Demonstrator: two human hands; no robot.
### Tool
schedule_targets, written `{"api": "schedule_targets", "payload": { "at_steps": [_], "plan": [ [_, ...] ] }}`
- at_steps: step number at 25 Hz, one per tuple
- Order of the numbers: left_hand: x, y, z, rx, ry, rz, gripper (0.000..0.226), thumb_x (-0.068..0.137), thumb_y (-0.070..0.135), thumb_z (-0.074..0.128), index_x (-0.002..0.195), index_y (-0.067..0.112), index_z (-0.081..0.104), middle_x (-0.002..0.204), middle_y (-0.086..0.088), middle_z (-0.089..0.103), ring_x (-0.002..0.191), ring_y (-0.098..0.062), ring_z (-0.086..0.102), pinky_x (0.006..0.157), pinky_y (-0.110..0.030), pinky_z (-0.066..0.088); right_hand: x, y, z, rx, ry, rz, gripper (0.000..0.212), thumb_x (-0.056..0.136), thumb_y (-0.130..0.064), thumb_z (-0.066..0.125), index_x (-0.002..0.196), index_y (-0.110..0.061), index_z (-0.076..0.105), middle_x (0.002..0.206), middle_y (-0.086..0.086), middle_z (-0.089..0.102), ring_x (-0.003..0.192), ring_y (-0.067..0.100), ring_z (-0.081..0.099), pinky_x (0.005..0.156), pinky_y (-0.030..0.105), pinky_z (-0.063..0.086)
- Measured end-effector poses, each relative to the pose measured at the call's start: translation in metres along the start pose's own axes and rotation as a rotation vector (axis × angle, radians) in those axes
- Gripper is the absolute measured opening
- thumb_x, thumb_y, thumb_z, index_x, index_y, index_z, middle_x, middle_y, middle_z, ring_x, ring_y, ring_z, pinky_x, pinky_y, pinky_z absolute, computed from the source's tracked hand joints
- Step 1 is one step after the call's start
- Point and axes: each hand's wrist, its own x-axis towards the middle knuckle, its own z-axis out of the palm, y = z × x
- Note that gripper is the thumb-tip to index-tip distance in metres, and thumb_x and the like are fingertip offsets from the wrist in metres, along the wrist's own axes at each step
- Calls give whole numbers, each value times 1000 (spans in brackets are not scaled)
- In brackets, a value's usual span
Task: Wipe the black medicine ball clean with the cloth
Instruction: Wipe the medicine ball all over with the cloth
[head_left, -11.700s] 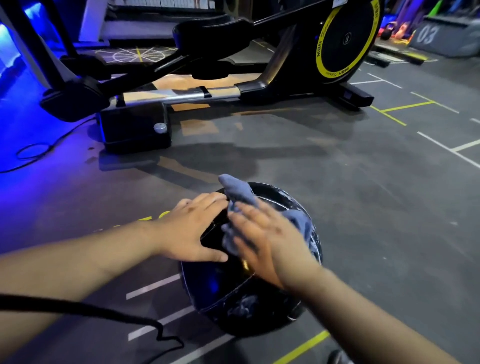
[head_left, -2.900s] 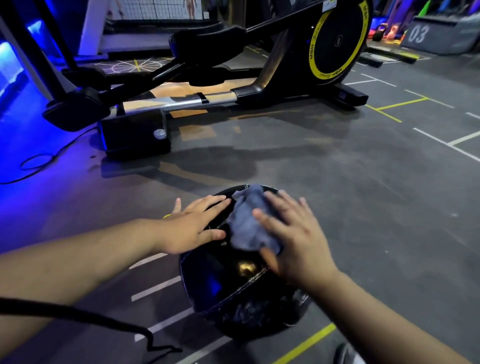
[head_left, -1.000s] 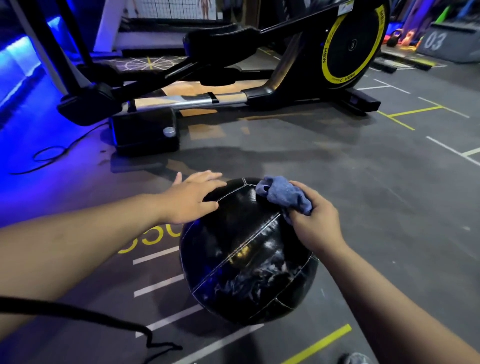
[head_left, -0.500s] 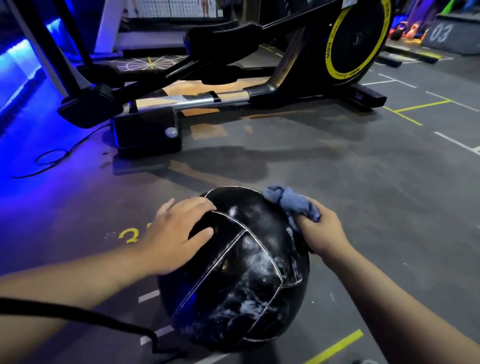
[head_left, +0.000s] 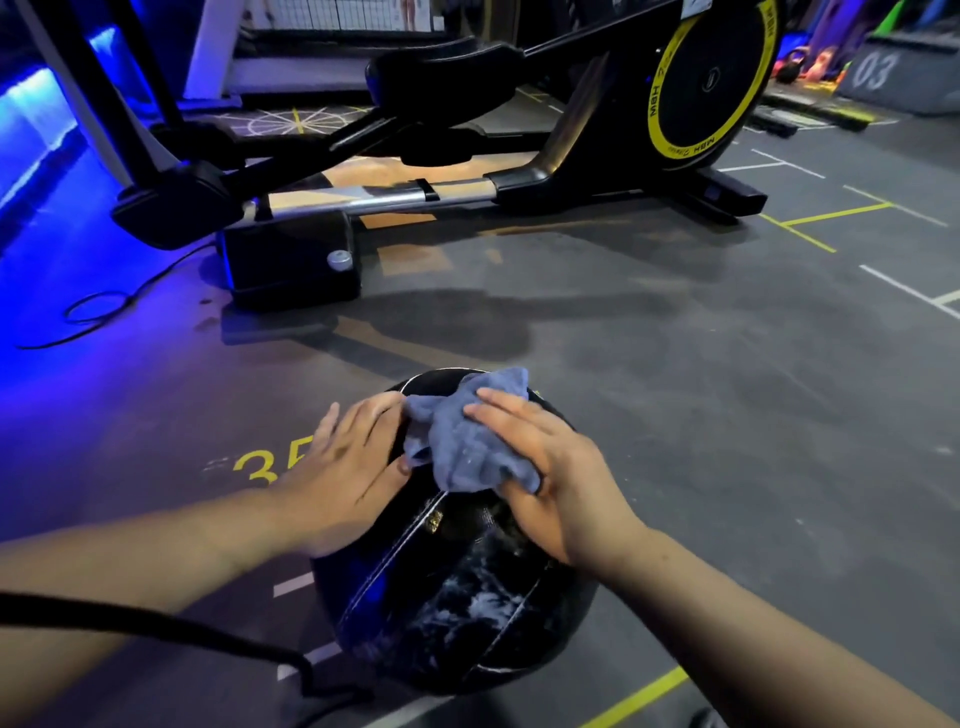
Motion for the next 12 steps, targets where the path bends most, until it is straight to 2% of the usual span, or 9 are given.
{"api": "schedule_targets", "payload": {
  "at_steps": [2,5,7,9,10,11,12],
  "plan": [
    [3,2,-6,-37,-31,-6,63,88,54,6,144,27,19,146,15,17,140,-4,14,120,-49,-1,-2,24,-11,95,103,228,59,73,2,62,129,-17,62,132,-5,61,126,7,55,110,24,39],
    [9,8,-11,-69,-41,-18,61,87,56,5,141,31,20,144,18,16,139,-3,14,120,-51,-3,-12,52,-20,215,242,662,49,84,-3,61,126,-27,63,115,-13,69,111,6,63,101,29,47],
    [13,12,-11,-71,-61,-16,62,86,57,4,141,32,19,143,18,15,139,-4,14,119,-53,-3,-22,54,-14,239,298,743,48,85,-5,62,127,-29,63,118,-11,70,113,8,63,104,36,47],
    [22,12,-9,-73,-92,-21,61,87,58,4,141,32,18,143,18,13,140,-6,15,118,-55,-4,-33,39,-3,162,380,645,53,82,0,63,129,-25,62,132,-7,64,124,9,57,110,41,42],
    [28,11,-10,-69,-108,-33,60,89,58,5,142,32,17,144,17,13,140,-8,16,118,-57,-4,-40,26,5,146,378,520,55,80,1,63,130,-24,61,137,-4,60,130,11,53,113,44,38],
    [35,9,-12,-58,-124,-54,59,91,57,7,143,32,16,145,15,13,141,-10,16,117,-59,-5,-45,12,13,123,314,334,57,79,-1,61,131,-23,59,142,0,56,134,15,49,117,45,33],
    [42,6,-14,-45,-139,-78,55,95,55,11,144,30,16,147,13,13,142,-11,17,116,-60,-5,-50,-3,23,45,172,122,57,78,-4,60,133,-22,57,144,4,53,137,20,45,119,45,27]
  ]
}}
